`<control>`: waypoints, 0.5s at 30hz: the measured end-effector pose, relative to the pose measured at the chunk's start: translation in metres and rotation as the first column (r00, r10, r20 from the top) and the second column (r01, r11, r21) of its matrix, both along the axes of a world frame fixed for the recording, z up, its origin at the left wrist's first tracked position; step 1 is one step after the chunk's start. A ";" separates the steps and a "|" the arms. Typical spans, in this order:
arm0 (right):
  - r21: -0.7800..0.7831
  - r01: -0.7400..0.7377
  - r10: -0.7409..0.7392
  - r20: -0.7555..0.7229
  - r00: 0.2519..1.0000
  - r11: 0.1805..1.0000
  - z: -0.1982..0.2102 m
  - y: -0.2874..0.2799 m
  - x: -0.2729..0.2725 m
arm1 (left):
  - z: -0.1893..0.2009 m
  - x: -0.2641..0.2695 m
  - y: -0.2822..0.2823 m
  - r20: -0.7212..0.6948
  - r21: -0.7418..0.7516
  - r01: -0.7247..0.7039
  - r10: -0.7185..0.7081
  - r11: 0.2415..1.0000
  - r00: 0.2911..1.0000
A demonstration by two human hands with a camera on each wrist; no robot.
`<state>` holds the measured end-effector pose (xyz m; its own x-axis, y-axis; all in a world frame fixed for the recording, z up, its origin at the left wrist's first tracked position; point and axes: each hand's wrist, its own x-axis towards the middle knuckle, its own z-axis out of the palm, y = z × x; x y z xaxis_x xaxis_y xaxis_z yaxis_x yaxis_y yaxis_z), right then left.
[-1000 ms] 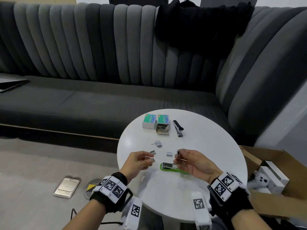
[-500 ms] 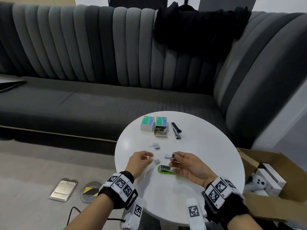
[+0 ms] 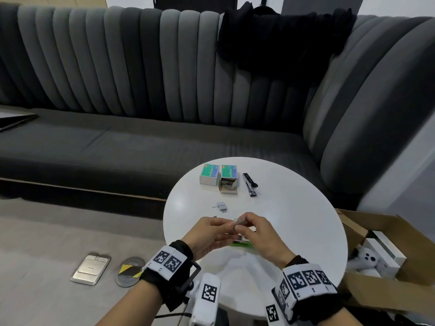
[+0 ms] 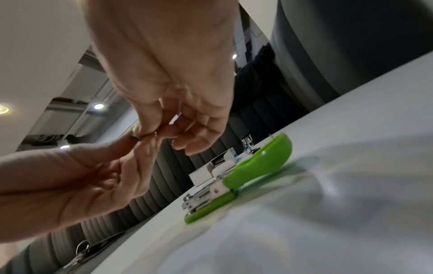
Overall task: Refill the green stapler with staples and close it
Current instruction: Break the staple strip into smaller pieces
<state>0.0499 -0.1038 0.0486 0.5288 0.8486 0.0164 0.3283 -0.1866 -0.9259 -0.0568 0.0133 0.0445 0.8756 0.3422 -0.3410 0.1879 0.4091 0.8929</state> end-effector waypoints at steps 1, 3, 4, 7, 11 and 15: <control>0.010 0.010 -0.010 0.028 1.000 1.000 0.000 0.000 0.000 | 0.000 -0.001 0.001 0.001 -0.010 -0.003 0.003 1.000 1.000; 0.031 0.026 -0.027 0.036 0.999 0.999 0.000 0.000 0.000 | 0.001 -0.002 0.002 0.009 -0.002 -0.008 0.008 1.000 1.000; 0.038 0.023 -0.025 0.037 0.999 0.999 0.000 -0.001 0.000 | 0.002 -0.003 0.002 0.013 0.020 -0.005 0.005 1.000 1.000; 0.051 0.008 -0.013 0.086 0.996 0.999 0.004 -0.002 -0.001 | 0.005 -0.005 0.003 0.024 0.111 0.017 -0.020 0.994 1.000; 0.121 0.055 -0.076 0.173 0.982 0.991 0.005 -0.002 -0.006 | 0.010 -0.005 0.000 0.029 0.335 0.001 -0.012 0.942 1.000; 0.156 0.084 -0.117 0.211 0.970 0.984 0.004 -0.003 -0.007 | 0.011 -0.005 -0.005 0.073 0.520 -0.031 -0.008 0.853 0.997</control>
<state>0.0427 -0.1071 0.0523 0.5811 0.7713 0.2598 0.5122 -0.0984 -0.8532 -0.0617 0.0087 0.0556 0.8854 0.4624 -0.0479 0.1149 -0.1178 0.9864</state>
